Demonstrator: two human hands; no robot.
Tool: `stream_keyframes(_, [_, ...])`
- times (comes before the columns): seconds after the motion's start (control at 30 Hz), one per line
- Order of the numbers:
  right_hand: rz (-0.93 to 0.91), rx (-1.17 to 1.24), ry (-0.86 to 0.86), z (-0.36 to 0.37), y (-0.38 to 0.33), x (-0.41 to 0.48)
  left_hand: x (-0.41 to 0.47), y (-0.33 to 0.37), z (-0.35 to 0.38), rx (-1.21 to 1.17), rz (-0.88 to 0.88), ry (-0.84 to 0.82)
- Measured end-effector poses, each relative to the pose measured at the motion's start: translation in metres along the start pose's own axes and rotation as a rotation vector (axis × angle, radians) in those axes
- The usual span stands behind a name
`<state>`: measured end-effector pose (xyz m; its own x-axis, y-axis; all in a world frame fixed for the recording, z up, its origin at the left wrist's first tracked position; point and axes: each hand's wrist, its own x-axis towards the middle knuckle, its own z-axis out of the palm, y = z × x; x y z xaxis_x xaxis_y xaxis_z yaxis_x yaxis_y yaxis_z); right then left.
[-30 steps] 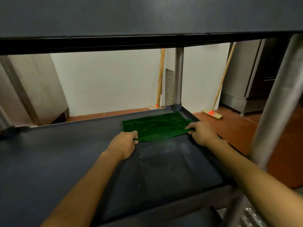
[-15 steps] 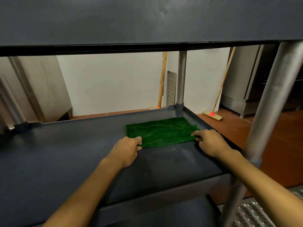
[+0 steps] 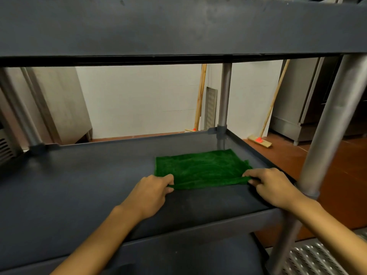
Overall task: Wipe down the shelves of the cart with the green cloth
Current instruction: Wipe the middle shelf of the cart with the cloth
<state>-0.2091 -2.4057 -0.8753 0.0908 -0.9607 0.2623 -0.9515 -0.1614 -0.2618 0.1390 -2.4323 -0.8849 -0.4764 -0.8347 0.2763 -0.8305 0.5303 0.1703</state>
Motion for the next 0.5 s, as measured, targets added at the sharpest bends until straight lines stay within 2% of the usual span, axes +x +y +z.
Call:
stream_keyframes(0.27, [-0.063, -0.018, -0.038, -0.010, 0.000, -0.024, -0.025, 0.004, -0.013, -0.017, 0.037, 0.002])
stream_keyframes(0.5, [-0.102, 0.086, -0.030, -0.017, 0.004, -0.049, -0.059, 0.017, -0.024, -0.087, 0.051, 0.036])
